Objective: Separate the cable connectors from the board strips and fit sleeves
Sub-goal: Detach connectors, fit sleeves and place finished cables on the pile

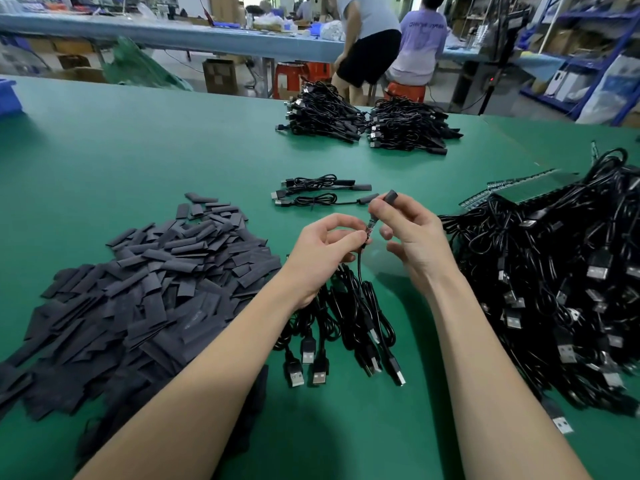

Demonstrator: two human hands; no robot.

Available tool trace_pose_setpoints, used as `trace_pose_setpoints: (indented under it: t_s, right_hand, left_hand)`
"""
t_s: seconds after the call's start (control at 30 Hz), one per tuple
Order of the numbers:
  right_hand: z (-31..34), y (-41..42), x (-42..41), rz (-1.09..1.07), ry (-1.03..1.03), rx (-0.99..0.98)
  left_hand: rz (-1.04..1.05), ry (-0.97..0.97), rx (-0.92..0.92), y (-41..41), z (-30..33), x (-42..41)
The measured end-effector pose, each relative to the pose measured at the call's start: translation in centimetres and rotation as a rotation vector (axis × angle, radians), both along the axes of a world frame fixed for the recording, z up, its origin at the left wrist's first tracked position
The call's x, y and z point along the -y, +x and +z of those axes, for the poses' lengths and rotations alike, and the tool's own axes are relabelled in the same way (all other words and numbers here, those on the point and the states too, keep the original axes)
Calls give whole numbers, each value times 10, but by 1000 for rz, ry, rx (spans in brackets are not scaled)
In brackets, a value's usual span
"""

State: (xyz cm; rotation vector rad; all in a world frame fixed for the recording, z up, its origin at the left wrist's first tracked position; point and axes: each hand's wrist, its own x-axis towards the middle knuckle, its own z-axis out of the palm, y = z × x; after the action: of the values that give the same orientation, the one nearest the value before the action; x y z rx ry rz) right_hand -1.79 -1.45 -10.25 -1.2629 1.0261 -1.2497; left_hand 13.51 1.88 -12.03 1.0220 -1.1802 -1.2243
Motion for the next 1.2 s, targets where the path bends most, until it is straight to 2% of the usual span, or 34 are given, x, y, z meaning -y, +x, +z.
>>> trace_pose_setpoints:
  t_s: [0.17,0.47,0.7,0.87,1.0,1.2]
  right_hand:
    - [-1,-3,2,37,48,-108]
    - [-1,4,3,-105,129,7]
    - [-3,6,1,-38,188,-70]
    - [-2,10,-1,-40,15,-57]
    - [0,10,0,-80,-153,-26]
    - [-4,11,2,-94,-164,-68]
  left_hand:
    - [-1,12,-20,1,-1,1]
    - [42,-38,49,0,-4,0]
    - [94,-54,-29,0,-4,0]
    - [115,-40,-101,0,-4,2]
    - [93,-34,-80,0,-5,3]
    - [111,-20,-90,0,-5,3]
